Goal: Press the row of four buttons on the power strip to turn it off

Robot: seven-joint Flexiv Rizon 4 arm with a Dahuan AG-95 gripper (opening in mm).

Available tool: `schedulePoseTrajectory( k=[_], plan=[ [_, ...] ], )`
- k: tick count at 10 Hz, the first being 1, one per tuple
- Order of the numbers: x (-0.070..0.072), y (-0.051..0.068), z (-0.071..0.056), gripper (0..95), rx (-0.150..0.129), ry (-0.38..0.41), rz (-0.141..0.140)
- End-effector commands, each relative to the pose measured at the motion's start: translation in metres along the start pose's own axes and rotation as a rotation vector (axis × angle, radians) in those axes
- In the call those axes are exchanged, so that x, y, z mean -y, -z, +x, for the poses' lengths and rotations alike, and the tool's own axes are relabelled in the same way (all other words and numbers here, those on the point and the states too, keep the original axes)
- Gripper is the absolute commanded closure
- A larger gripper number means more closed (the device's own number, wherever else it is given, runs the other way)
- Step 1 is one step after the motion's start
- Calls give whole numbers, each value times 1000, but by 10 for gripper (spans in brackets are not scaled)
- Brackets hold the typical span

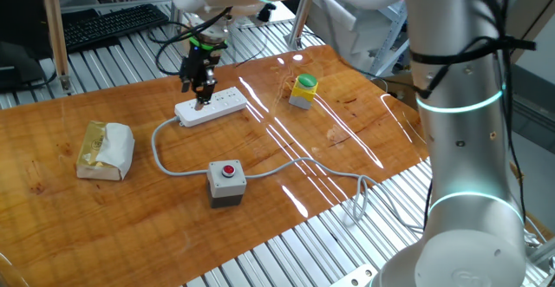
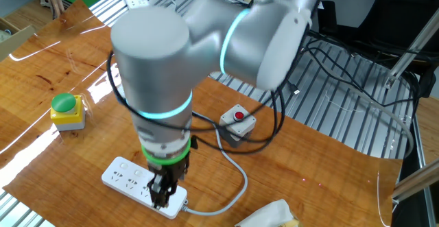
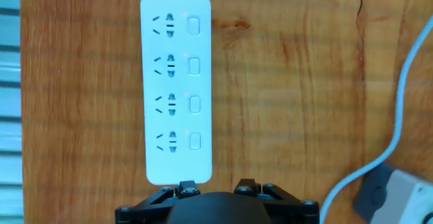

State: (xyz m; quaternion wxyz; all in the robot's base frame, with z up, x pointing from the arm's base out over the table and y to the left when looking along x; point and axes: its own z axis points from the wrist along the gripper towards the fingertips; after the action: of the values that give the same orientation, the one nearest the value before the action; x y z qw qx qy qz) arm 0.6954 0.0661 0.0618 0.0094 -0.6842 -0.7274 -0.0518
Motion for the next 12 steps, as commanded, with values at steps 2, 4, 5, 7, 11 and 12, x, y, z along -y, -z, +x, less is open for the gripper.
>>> schedulePoseTrajectory(
  k=[2, 4, 5, 7, 11, 12],
  plan=[
    [-6, -5, 1, 380, 0, 4, -14],
    [-15, -9, -3, 380, 4, 12, -20],
    [-21, -11, -5, 380, 3, 17, -21],
    [-25, -15, -7, 380, 4, 11, -21],
    [-27, -19, -11, 190, 39, -3, -24],
    [-27, -19, -12, 190, 45, 3, -24]
  ],
)
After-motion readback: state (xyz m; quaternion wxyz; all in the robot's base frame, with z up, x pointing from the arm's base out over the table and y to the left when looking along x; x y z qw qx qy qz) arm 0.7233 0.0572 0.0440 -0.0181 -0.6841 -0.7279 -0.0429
